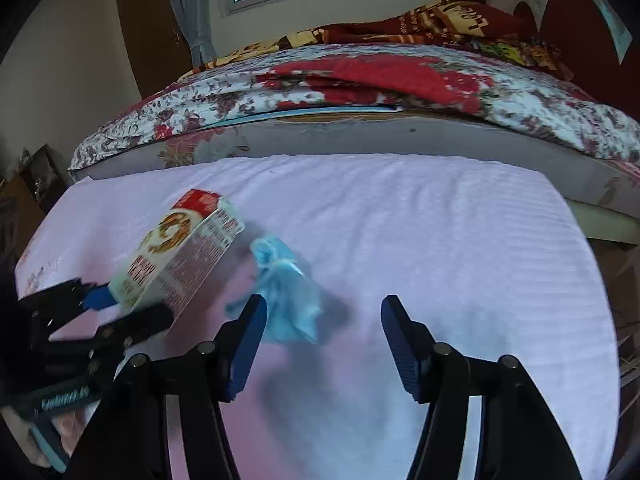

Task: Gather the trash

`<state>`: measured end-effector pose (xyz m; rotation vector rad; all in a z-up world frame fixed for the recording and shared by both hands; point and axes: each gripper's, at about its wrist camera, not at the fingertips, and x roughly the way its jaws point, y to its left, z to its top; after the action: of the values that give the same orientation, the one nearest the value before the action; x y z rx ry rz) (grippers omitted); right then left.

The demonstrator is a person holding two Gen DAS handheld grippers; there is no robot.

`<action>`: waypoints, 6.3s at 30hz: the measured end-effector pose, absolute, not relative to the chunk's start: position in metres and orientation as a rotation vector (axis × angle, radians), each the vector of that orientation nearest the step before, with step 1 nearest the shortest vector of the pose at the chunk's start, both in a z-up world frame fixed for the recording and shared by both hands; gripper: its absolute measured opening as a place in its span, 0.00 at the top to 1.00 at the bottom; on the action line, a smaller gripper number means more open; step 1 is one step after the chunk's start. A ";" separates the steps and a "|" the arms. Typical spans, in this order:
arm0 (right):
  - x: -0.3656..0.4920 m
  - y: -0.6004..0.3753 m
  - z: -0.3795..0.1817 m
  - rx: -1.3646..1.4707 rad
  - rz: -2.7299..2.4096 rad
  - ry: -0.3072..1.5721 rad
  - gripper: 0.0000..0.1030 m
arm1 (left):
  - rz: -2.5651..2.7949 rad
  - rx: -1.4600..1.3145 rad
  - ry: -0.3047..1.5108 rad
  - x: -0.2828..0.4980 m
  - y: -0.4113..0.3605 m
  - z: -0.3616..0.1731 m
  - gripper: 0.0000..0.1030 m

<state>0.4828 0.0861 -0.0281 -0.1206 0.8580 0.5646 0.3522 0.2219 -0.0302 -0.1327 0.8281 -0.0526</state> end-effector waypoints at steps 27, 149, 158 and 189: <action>0.403 0.052 0.018 -0.191 0.564 0.767 0.90 | -0.078 -0.115 0.803 0.294 0.189 -0.010 0.49; 0.117 -0.431 -0.164 0.013 -0.010 1.179 0.41 | -0.756 0.235 1.153 0.128 -0.225 -0.141 0.16; 0.115 -0.430 -0.169 -0.014 -0.061 1.190 0.00 | -0.602 0.264 1.106 0.130 -0.204 -0.140 0.05; 0.080 -0.346 -0.027 -0.024 -0.041 0.964 0.00 | -0.441 0.278 0.903 0.093 -0.137 -0.030 0.04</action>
<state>0.0798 -0.3458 -0.0271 -0.0240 0.9636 -0.0409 0.0932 -0.1367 -0.0296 0.2784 0.9028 -0.4408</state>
